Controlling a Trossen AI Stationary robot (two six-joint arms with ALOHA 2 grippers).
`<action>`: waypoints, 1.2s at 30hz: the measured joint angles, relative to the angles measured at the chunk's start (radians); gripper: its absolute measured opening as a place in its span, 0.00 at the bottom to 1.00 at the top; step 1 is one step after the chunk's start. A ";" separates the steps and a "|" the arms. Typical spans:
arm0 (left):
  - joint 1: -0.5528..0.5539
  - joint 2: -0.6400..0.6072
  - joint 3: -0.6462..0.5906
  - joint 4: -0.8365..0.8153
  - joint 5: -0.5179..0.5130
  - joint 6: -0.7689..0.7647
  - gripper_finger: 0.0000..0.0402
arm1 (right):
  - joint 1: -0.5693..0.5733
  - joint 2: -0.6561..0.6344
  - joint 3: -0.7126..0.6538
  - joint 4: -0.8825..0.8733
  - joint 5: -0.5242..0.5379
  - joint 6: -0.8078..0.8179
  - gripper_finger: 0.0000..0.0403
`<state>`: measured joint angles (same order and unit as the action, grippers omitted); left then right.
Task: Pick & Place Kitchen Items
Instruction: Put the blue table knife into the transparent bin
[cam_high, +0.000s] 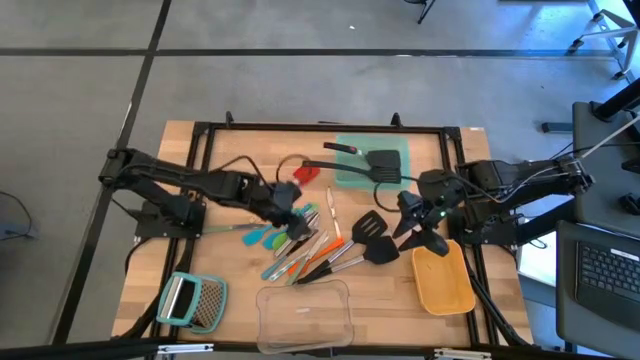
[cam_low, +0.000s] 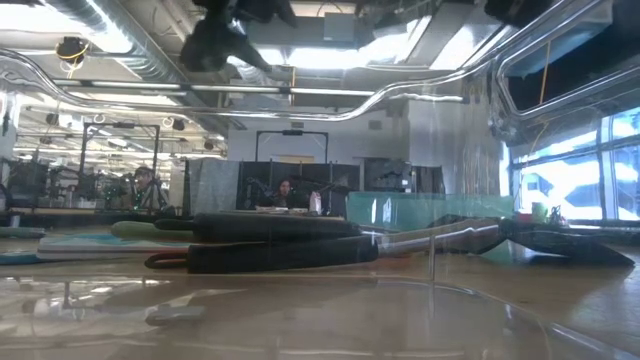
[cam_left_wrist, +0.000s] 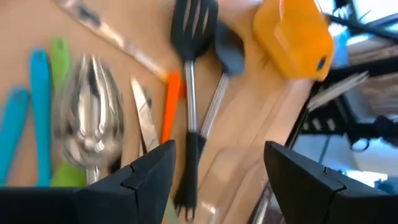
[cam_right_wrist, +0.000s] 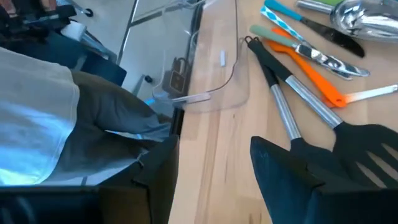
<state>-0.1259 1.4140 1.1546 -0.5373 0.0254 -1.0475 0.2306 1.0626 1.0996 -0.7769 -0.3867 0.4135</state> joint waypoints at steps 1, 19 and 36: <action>-0.019 0.011 -0.001 -0.008 -0.001 -0.013 0.60 | 0.024 0.000 0.000 0.007 0.021 0.021 0.50; -0.044 0.142 0.000 0.098 -0.042 -0.032 0.60 | 0.270 -0.068 -0.092 0.159 0.167 0.195 0.50; 0.032 0.142 0.000 0.101 -0.035 0.062 0.60 | 0.288 -0.077 -0.092 0.214 0.174 0.148 0.50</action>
<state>-0.0936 1.5558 1.1545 -0.4366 -0.0101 -0.9852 0.5190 0.9855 1.0073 -0.5633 -0.2123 0.5611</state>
